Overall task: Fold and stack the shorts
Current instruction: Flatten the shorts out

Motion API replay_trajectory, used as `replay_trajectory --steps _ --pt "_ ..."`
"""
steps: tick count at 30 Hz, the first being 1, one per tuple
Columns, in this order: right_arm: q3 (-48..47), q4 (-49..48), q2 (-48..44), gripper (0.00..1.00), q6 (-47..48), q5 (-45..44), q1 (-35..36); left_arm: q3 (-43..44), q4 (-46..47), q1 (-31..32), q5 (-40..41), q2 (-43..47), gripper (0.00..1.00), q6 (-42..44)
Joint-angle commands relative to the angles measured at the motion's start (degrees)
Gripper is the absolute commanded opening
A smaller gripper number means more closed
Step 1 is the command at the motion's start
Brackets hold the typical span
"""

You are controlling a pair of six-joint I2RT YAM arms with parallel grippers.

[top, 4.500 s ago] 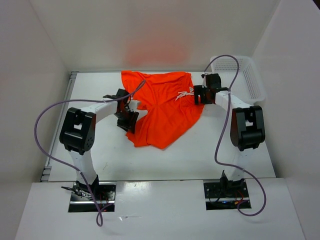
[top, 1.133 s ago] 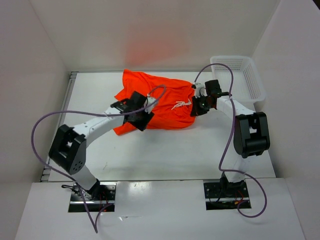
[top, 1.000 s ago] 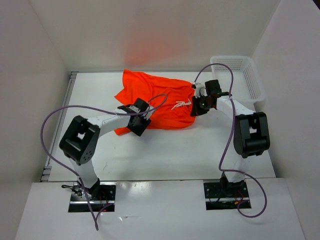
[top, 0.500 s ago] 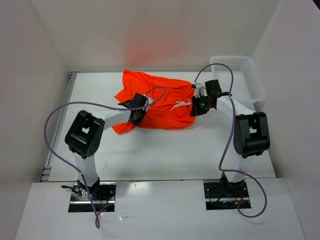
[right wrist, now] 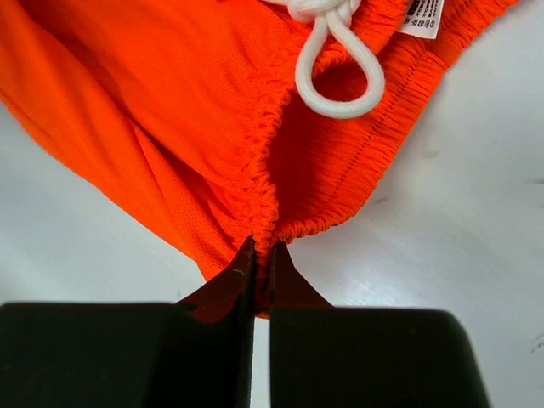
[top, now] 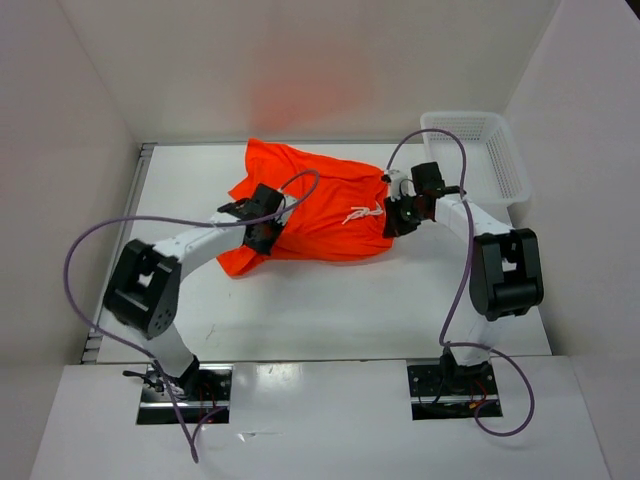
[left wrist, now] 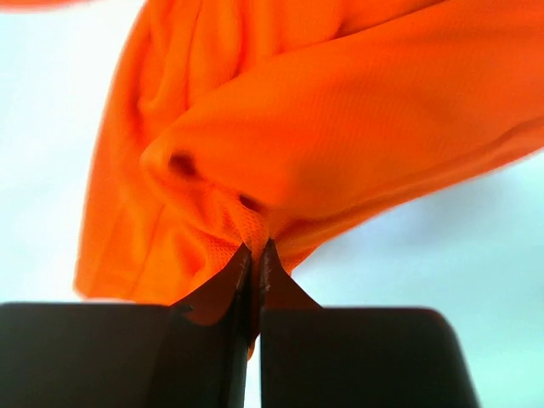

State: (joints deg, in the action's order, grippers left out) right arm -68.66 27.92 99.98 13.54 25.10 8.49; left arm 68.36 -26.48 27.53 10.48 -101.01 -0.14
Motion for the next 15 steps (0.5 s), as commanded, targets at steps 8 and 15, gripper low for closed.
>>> replay_trajectory --steps 8,15 --pt "11.78 20.51 -14.19 0.0 27.23 -3.99 1.26 -18.24 -17.47 -2.57 -10.13 30.41 0.16 0.14" --pt "17.51 18.75 -18.94 0.0 28.65 -8.58 2.67 -24.5 -23.17 -1.34 -16.62 40.72 0.26 0.14"
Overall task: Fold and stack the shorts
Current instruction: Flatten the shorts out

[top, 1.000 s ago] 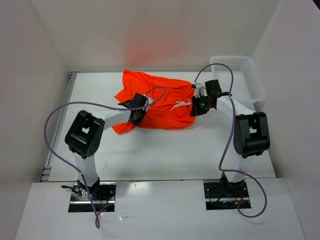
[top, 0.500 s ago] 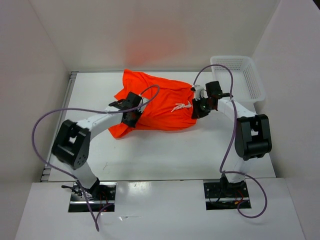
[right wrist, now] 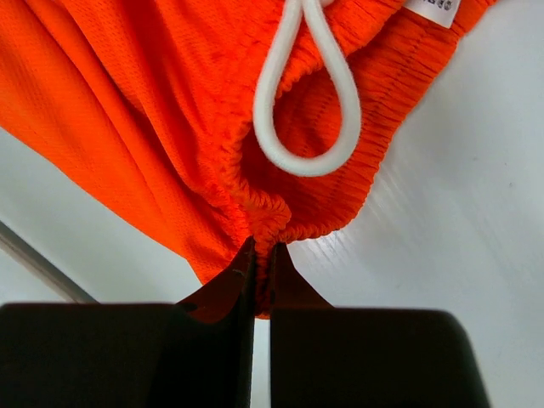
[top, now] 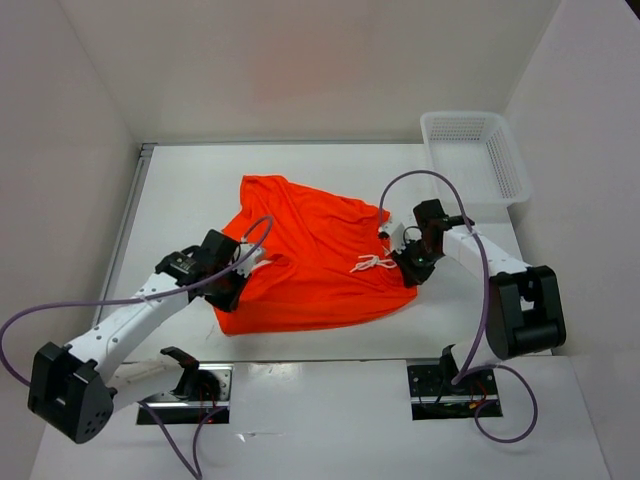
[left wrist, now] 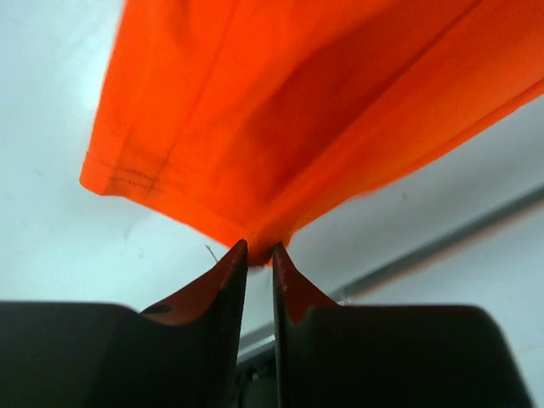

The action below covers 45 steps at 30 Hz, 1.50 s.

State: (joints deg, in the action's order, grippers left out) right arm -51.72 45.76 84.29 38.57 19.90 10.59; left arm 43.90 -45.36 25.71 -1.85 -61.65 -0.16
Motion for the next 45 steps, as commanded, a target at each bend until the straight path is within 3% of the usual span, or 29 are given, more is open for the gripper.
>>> replay_trajectory --steps 1,7,10,11,13,14,16,19,20,21,25,29,34,38,40,42,45 --pt "1.27 0.91 -3.87 0.0 3.62 -4.16 0.57 0.74 -5.69 0.48 -5.35 1.35 0.23 0.16" --pt "3.12 0.12 -5.01 0.0 6.6 -9.17 0.57 4.0 -16.5 4.41 -14.49 7.23 0.19 0.16" --pt "3.65 -0.41 -5.01 0.01 7.14 -10.49 1.28 3.47 -15.47 5.75 -14.5 8.22 0.33 0.16" --pt "3.65 -0.41 -5.01 0.15 8.09 -11.28 1.28 3.47 -13.54 5.75 -11.37 6.03 0.35 0.16" --pt "3.65 -0.41 -5.01 0.19 9.94 -13.12 1.28 2.43 -4.27 5.75 -5.74 3.13 0.35 0.16" --pt "4.26 -1.02 -5.01 0.29 10.47 -16.44 1.28 1.46 -0.73 2.88 -0.84 2.24 0.35 0.16" --pt "4.88 -3.2 -5.62 0.41 11.53 -19.8 1.28 -0.47 8.39 0.31 3.85 -1.52 0.38 0.16" --pt "0.85 -3.75 -6.85 0.58 10.49 -21.05 1.28 0.21 12.3 -5.22 3.61 -6.19 0.47 0.16" --pt "-3.17 -2.88 -7.47 0.68 9.78 -19.91 1.28 1.0 12.32 -6.02 2.73 -8.64 0.51 0.16" --pt "-5.38 -2.17 -7.47 0.87 9.08 -17.2 1.28 1.71 12.93 -6.03 1.33 -9.36 0.51 0.16" --pt "-13.39 -0.85 -5.9 0.96 5.04 -14.89 1.8 -0.55 13.64 -6.03 0.7 -12.08 0.58 0.16" --pt "-15.5 -5.13 -2.31 0.96 0.74 -12.26 1.8 -3.2 15.03 -6.03 0.7 -16.39 0.6 0.16" --pt "-16.03 -13.31 2.98 0.78 -7.53 -13.3 5.58 -3.82 14.35 -6.03 -2.88 -19.73 0.54 0.16" --pt "-17.18 -16.84 6.93 0.76 -10.7 -13.31 6.29 -3.29 12.67 -4.45 -6.41 -21.76 0.39 0.16" --pt "-18.67 -16.84 8.69 0.76 -10.71 -13.31 6.29 -3.29 14.68 -4.45 -6.41 -23.51 0.18 0.16" --pt "-19.55 -17.37 10.18 0.75 -11.93 -13.31 6.29 -1.98 20.29 -4.45 0.06 -25.7 0.0 0.16" --pt "-21.57 -17.37 11.77 0.73 -13.69 -11.99 6.29 5.01 29.61 -8.3 7.89 -30.87 0.0 0.16"
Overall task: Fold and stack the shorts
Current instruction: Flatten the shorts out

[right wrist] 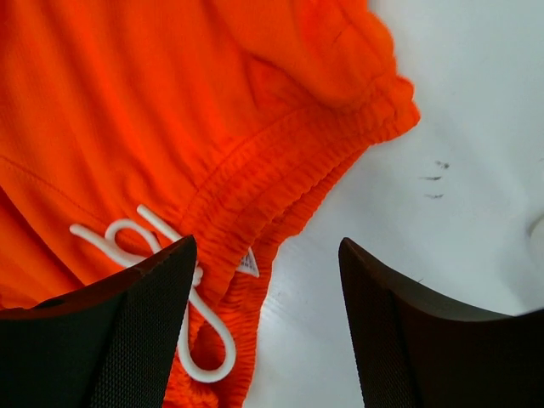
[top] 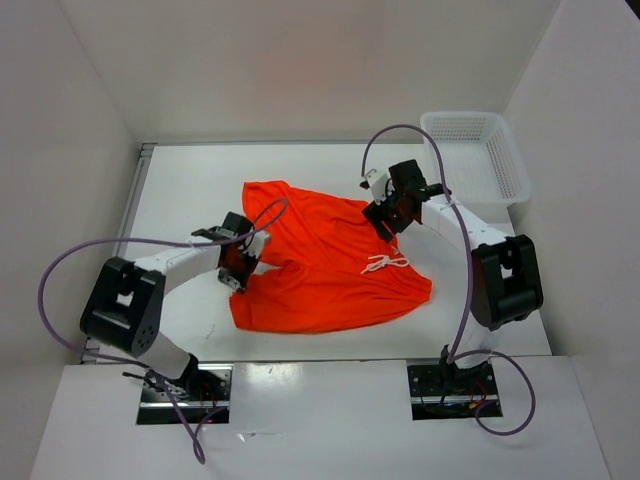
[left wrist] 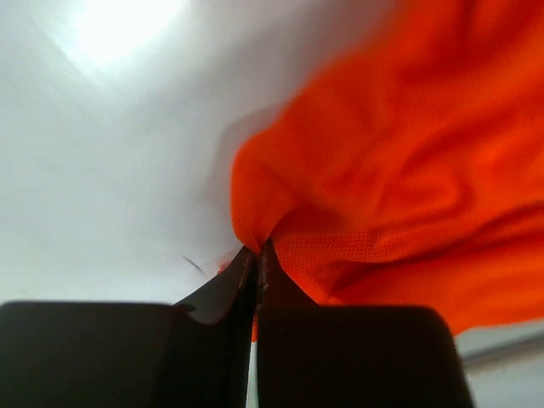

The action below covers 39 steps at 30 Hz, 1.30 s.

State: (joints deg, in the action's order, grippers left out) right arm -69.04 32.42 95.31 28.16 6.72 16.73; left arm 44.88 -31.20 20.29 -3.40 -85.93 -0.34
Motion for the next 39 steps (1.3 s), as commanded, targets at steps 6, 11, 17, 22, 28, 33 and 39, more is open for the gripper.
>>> replay_trajectory --steps 6,11,17,22,28,33,39 --pt "-6.2 -4.56 2.69 0.73 -4.43 1.8 0.14 27.94 20.14 -9.04 17.1 -20.4 0.21 0.34" --pt "-4.71 -4.04 -0.38 0.78 -4.43 1.28 0.14 33.11 9.5 -9.04 12.72 -19.74 0.6 0.34" --pt "-0.23 -2.98 -3.11 0.78 -4.95 2.07 0.14 29.91 1.07 -13.34 0.88 -14.1 0.58 0.34" --pt "0.3 -2.98 -3.64 0.78 -4.96 2.68 0.14 33.95 -2.46 -18.79 -13.72 -17.07 0.5 0.34" --pt "3.54 -2.45 -6.01 0.78 -4.96 1.63 0.14 33.87 -4.57 -22.23 -24.72 -21.11 0.5 0.34" --pt "5.84 -2.45 -7.86 0.78 -4.96 1.1 0.14 31.41 -4.04 -22.23 -25.78 -20.42 0.52 0.34" --pt "6.98 -1.93 -9.0 0.78 -4.96 1.1 0.14 29.38 -4.04 -22.23 -26.92 -22.17 0.52 0.34"
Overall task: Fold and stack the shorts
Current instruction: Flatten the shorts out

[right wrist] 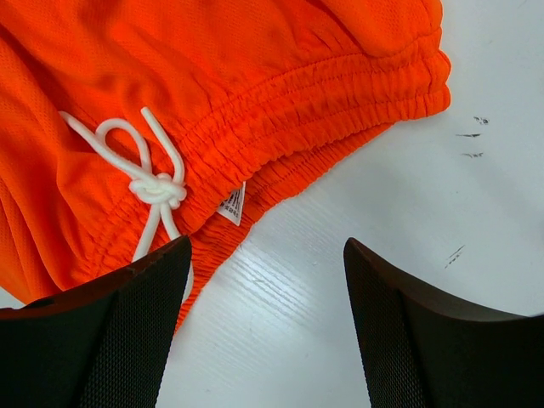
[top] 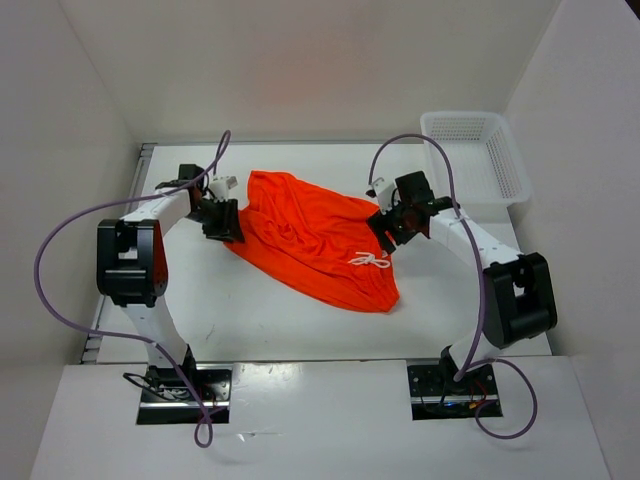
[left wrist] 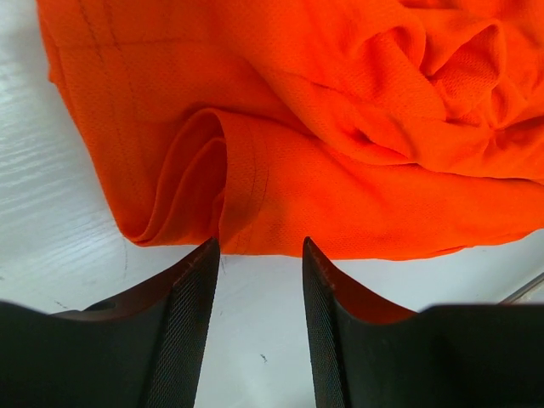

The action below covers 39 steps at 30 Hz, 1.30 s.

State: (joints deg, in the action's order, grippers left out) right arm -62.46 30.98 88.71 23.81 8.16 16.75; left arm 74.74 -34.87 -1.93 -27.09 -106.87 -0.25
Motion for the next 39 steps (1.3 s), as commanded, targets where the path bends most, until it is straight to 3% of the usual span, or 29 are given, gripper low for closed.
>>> replay_trajectory --steps 1,16,21,22,23,26,33,39 --pt "0.41 -0.48 -3.01 0.78 -0.09 -0.34 0.12 -0.47 -0.37 0.0 -3.23 -1.24 0.52 0.25" --pt "4.18 2.77 -5.65 0.8 2.03 0.36 -0.93 -2.85 1.21 1.14 1.08 -2.82 0.53 0.25" --pt "4.18 3.9 -6.18 0.8 3.08 0.89 -0.93 -3.37 1.21 1.14 0.47 -2.82 0.29 0.25" --pt "4.71 3.91 -6.18 0.8 3.08 0.89 -0.93 -3.37 1.21 1.14 0.46 -2.82 0.17 0.25" --pt "4.71 3.91 -6.7 0.8 3.08 0.89 -0.93 -3.37 0.43 1.14 0.46 -2.3 0.11 0.25" --pt "5.85 6.37 -7.41 0.8 5.71 0.89 -0.93 -3.37 -1.68 1.14 0.46 -0.01 0.0 0.25" --pt "6.38 19.54 -7.41 0.86 16.17 6.6 -1.55 -7.59 -16.07 1.14 3.7 10.0 0.0 0.25" --pt "7.52 20.6 -7.41 0.86 17.31 6.68 2.39 -6.02 -23.91 -0.61 2.93 14.32 0.0 0.25"
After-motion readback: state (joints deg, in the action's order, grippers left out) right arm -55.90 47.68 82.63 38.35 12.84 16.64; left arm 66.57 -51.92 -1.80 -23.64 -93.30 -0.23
